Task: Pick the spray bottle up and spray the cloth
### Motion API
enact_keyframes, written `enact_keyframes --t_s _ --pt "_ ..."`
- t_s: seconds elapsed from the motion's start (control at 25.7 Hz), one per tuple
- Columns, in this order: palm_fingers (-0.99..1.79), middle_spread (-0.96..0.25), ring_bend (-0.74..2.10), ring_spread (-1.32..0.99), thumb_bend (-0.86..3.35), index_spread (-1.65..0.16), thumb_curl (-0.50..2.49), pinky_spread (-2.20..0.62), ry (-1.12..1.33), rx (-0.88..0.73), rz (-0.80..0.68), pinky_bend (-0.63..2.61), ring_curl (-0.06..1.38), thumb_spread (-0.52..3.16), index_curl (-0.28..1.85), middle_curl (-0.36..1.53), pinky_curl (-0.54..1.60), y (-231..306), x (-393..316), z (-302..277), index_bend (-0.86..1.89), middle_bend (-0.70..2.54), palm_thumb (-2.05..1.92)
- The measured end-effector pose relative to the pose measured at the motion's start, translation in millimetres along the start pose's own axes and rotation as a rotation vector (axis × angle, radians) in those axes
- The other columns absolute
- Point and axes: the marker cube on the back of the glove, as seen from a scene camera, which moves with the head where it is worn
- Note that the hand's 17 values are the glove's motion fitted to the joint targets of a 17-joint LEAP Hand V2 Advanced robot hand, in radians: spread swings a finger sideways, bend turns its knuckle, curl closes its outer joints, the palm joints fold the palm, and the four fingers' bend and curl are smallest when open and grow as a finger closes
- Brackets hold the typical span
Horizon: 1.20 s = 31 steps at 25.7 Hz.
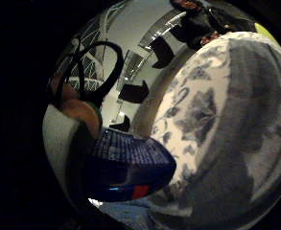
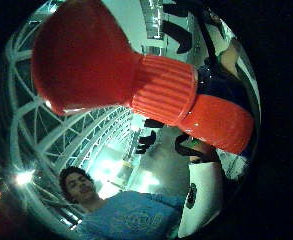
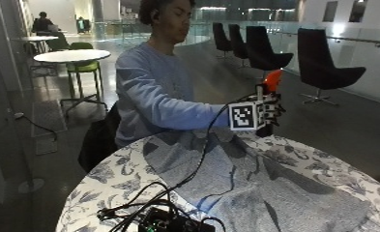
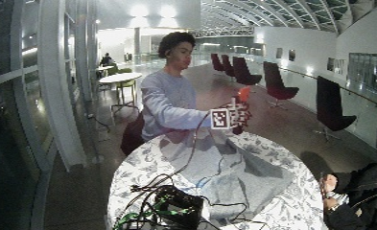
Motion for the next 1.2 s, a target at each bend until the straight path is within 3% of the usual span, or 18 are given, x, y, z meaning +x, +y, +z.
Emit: enact_keyframes --t_s 0.27,0.62,0.85,1.2 --pt "1.19 -0.08 0.6 -0.12 -0.03 -0.23 0.6 -0.18 0.037 -0.088 -0.013 0.48 0.43 0.68 0.36 0.49 0.41 -3.1 22.9 56.9 0.13 0.39 1.0" --pt "1.18 -0.08 0.59 -0.12 -0.03 -0.24 0.59 -0.17 0.029 -0.108 -0.006 0.46 0.43 0.69 0.35 0.49 0.4 3.8 38.2 65.2 0.13 0.38 1.0" --pt "0.88 -0.08 0.62 -0.11 -0.04 -0.3 0.56 -0.08 0.067 -0.019 -0.132 0.46 0.44 0.79 0.29 0.48 0.41 11.8 16.0 35.9 -0.02 0.34 0.96" --pt "0.84 -0.07 0.58 -0.08 -0.03 -0.33 0.51 0.02 0.427 -0.051 -0.2 0.38 0.41 0.9 0.23 0.48 0.38 51.6 -24.9 -50.0 0.08 0.39 0.88"
